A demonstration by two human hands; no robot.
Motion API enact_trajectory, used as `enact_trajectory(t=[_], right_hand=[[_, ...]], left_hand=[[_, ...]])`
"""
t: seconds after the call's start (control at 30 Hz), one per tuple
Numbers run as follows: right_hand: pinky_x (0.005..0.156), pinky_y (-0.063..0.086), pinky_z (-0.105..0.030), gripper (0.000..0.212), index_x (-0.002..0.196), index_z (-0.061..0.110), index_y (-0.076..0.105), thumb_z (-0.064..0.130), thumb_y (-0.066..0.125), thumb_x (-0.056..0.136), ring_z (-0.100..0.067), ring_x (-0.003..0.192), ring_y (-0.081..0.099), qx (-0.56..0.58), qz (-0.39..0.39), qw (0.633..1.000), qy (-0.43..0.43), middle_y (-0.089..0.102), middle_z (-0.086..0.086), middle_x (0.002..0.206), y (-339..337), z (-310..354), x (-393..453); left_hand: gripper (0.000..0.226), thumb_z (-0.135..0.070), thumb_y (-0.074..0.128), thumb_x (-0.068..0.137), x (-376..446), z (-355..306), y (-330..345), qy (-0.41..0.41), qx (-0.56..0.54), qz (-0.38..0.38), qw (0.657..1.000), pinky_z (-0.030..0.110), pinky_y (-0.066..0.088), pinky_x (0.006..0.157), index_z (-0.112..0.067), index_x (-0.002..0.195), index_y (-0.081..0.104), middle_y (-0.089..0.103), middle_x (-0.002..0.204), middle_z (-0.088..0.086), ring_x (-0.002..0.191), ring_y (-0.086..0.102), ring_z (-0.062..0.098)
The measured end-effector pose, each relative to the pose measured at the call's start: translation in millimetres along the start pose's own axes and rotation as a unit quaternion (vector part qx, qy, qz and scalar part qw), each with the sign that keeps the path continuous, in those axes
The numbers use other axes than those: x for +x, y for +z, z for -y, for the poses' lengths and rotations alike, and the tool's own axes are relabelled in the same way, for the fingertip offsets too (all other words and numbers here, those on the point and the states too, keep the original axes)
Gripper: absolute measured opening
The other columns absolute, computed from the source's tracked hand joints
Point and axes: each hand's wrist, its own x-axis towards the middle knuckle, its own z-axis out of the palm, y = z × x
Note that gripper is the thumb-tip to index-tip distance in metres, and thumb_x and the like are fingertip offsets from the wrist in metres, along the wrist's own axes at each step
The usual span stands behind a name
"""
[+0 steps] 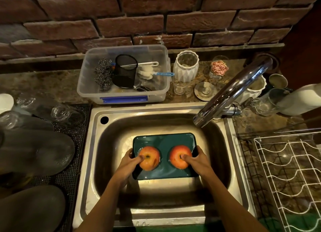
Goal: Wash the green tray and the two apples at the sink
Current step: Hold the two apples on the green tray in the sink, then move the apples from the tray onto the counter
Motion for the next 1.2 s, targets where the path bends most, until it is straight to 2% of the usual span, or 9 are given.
enact_trajectory(t=[0.2, 0.37, 0.43, 0.5, 0.57, 0.67, 0.8, 1.07, 1.2], right_hand=[[0.101, 0.052, -0.045, 0.074, 0.136, 0.017, 0.053, 0.034, 0.087, 0.073, -0.022, 0.115, 0.063, -0.012, 0.025, 0.999, -0.019, 0.065, -0.005, 0.128, -6, 9, -12], [0.108, 0.028, -0.027, 0.072, 0.147, 0.01, 0.042, 0.03, 0.075, 0.086, -0.024, 0.134, 0.04, -0.121, -0.054, 0.984, -0.119, 0.042, -0.011, 0.146, -28, 16, -62], [0.115, 0.026, -0.031, 0.062, 0.148, 0.016, 0.042, 0.033, 0.064, 0.093, -0.021, 0.141, 0.036, -0.153, -0.106, 0.965, -0.185, 0.04, -0.006, 0.152, -40, 5, -102], [0.118, 0.029, -0.042, 0.059, 0.147, 0.02, 0.043, 0.041, 0.053, 0.093, -0.021, 0.142, 0.036, -0.229, -0.157, 0.932, -0.233, 0.04, -0.002, 0.154, -53, -18, -138], [0.121, 0.021, -0.05, 0.066, 0.151, 0.02, 0.04, 0.049, 0.045, 0.091, -0.024, 0.148, 0.028, -0.343, -0.179, 0.887, -0.252, 0.032, -0.002, 0.161, -64, -48, -166], [0.124, 0.001, -0.046, 0.071, 0.157, 0.021, 0.028, 0.056, 0.035, 0.095, -0.021, 0.155, 0.004, -0.449, -0.168, 0.849, -0.224, 0.013, -0.001, 0.167, -74, -87, -185], [0.122, 0.013, -0.055, 0.071, 0.157, 0.018, 0.026, 0.059, 0.025, 0.098, -0.023, 0.155, 0.004, -0.537, -0.16, 0.807, -0.186, 0.013, -0.001, 0.167, -74, -104, -180], [0.12, 0.017, -0.056, 0.071, 0.156, 0.017, 0.028, 0.058, 0.03, 0.097, -0.024, 0.155, 0.008, -0.549, -0.156, 0.802, -0.179, 0.018, -0.002, 0.166, -75, -104, -175], [0.121, 0.015, -0.054, 0.072, 0.154, 0.017, 0.032, 0.059, 0.024, 0.097, -0.024, 0.155, 0.012, -0.543, -0.158, 0.803, -0.187, 0.025, -0.003, 0.164, -75, -103, -176]], left_hand=[[0.059, -0.022, 0.081, 0.08, -5, -5, 1, 0.004, -0.004, -0.018, 1.0, 0.02, 0.057, 0.061, -0.027, 0.13, 0.05, 0.069, 0.113, -0.004, 0.086, 0.072, 0.013], [0.082, -0.021, 0.082, 0.08, -27, -11, 10, 0.048, 0.039, -0.081, 0.995, 0.019, 0.05, 0.076, -0.022, 0.15, 0.038, 0.047, 0.131, 0.001, 0.098, 0.058, 0.01], [0.086, -0.027, 0.082, 0.076, -36, -12, 17, 0.092, 0.104, -0.11, 0.984, 0.031, 0.051, 0.094, -0.021, 0.149, 0.038, 0.045, 0.144, 0.008, 0.119, 0.054, 0.021], [0.092, -0.033, 0.082, 0.071, -42, -13, 27, 0.138, 0.187, -0.125, 0.965, 0.045, 0.039, 0.111, -0.018, 0.15, 0.037, 0.042, 0.148, 0.014, 0.135, 0.042, 0.031], [0.096, -0.033, 0.085, 0.073, -45, -13, 40, 0.171, 0.26, -0.129, 0.941, 0.046, 0.033, 0.114, -0.015, 0.152, 0.034, 0.042, 0.147, 0.016, 0.136, 0.039, 0.033], [0.105, -0.037, 0.086, 0.071, -43, -14, 57, 0.177, 0.341, -0.109, 0.917, 0.046, 0.029, 0.113, -0.02, 0.155, 0.026, 0.037, 0.151, 0.016, 0.138, 0.035, 0.035], [0.11, -0.031, 0.089, 0.066, -35, -10, 65, 0.162, 0.399, -0.098, 0.897, 0.05, 0.034, 0.111, -0.029, 0.155, 0.025, 0.03, 0.153, 0.016, 0.135, 0.037, 0.04], [0.088, -0.013, 0.083, 0.073, -35, -4, 70, 0.174, 0.396, -0.136, 0.892, 0.05, 0.041, 0.105, -0.025, 0.148, 0.039, 0.037, 0.146, 0.015, 0.126, 0.046, 0.044], [0.087, -0.01, 0.085, 0.069, -49, -19, 65, 0.177, 0.335, -0.136, 0.915, 0.047, 0.042, 0.107, -0.022, 0.145, 0.043, 0.04, 0.144, 0.017, 0.125, 0.048, 0.042]])
